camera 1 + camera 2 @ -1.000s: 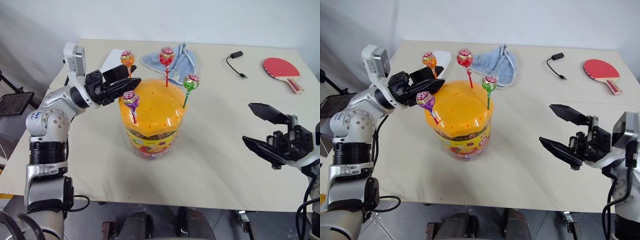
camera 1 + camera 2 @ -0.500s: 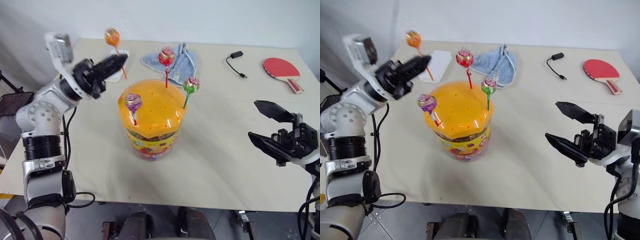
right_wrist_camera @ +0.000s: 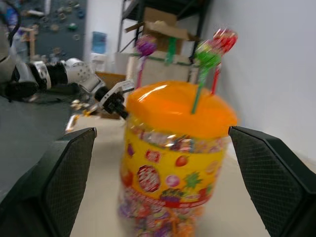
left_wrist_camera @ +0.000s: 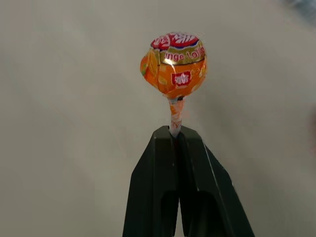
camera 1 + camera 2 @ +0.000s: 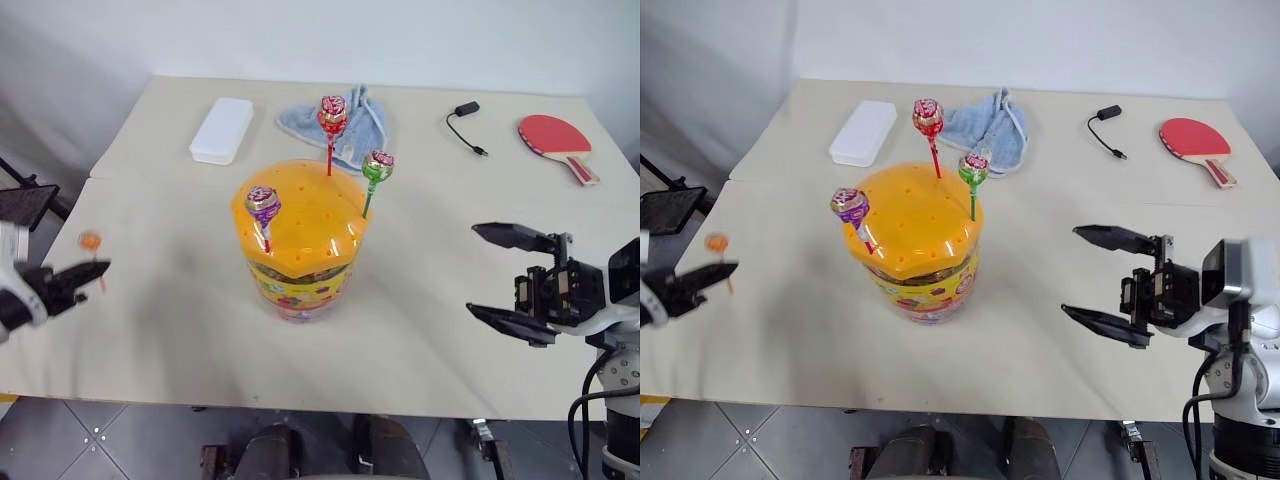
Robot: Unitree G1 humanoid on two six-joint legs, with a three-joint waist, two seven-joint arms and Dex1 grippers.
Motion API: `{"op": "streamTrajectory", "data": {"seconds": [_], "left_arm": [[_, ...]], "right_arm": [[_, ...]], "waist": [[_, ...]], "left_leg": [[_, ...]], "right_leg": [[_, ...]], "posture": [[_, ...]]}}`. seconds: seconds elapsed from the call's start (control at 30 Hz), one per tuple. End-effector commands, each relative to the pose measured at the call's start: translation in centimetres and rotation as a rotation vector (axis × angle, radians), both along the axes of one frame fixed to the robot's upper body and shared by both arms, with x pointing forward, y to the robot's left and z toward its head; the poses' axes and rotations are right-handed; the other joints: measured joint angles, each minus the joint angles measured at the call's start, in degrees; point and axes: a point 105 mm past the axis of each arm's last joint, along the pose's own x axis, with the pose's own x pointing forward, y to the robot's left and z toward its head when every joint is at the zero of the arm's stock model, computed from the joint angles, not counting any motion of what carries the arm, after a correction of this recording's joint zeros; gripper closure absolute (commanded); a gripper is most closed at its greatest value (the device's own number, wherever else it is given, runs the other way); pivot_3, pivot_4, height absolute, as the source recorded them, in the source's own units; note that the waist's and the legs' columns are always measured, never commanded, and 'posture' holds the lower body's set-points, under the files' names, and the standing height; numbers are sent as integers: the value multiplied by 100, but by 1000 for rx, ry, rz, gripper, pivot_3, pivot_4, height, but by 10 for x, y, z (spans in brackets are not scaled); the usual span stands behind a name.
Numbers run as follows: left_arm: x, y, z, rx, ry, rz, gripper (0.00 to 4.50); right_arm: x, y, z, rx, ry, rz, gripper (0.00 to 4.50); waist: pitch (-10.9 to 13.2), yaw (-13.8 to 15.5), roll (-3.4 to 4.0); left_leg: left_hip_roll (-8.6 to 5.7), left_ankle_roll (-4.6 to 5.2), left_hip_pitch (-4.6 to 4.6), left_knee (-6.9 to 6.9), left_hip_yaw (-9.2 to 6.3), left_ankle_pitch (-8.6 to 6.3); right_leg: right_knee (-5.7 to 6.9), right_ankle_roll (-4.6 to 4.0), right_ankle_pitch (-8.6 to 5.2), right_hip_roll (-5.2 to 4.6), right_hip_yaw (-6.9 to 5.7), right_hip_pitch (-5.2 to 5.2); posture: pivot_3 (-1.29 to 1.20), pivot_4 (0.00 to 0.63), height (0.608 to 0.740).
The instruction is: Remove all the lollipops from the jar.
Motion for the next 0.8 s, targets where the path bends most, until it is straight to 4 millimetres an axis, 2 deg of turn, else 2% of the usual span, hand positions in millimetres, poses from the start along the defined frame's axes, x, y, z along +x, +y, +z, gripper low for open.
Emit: {"op": "streamTrajectory", "data": {"seconds": [0.03, 0.2, 0.3, 0.33, 0.47, 0.6, 0.7, 0.8], "left_arm": [[-8, -16, 6, 53, -43, -52, 4471], [-17, -22, -29, 120, 85, -47, 4471], [-18, -22, -40, 133, 137, -17, 3778], [-19, -22, -42, 128, 148, -13, 3417], [-25, -16, -41, 142, 160, 2, 2314], [-27, 3, -23, 215, 90, 1, 1200], [-28, 6, 16, 222, -60, -157, 313], [-29, -2, 56, 282, -223, -374, 313]], "right_arm": [[-2, -3, -5, -48, -23, 18, 0], [3, -4, -10, -52, -17, 18, 0], [3, -4, -10, -47, -11, 20, 0], [3, -5, -11, -47, -10, 19, 0], [6, -10, -12, -51, -12, 10, 0], [9, -25, -12, -26, -7, -32, 0], [6, -42, -2, 14, -13, -79, 0], [2, -59, 6, 32, -8, -107, 0]], "waist": [[0, 40, 1], [-2, 3, 8], [-9, -9, 25], [-11, -9, 29], [-17, -13, 39], [-17, -54, 41], [-13, -106, 40], [-11, -105, 37]], "left_leg": [[0, -1, 0, 1, 1, 0], [1, -24, 13, -4, 6, -11], [5, -16, 14, -6, 9, -6], [5, -15, 16, -7, 10, -6], [5, -15, 24, -6, 14, -6], [9, -29, 51, -13, 27, -14], [14, -28, 51, -17, 28, -13], [18, -31, 47, -18, 29, -16]], "right_leg": [[-3, 0, 0, -5, 3, 0], [11, -7, -2, -14, 11, -3], [17, -13, -6, -9, 11, -8], [17, -13, -6, -9, 12, -8], [24, -15, -7, -9, 19, -7], [25, -30, -16, -10, 33, -2], [36, -44, -23, -8, 30, -9], [36, -50, -27, -6, 25, -14]], "posture": [[0, 150, 740], [0, 150, 740], [0, 150, 740], [0, 150, 740], [0, 150, 740], [0, 150, 740], [0, 150, 740], [0, 150, 740]]}}
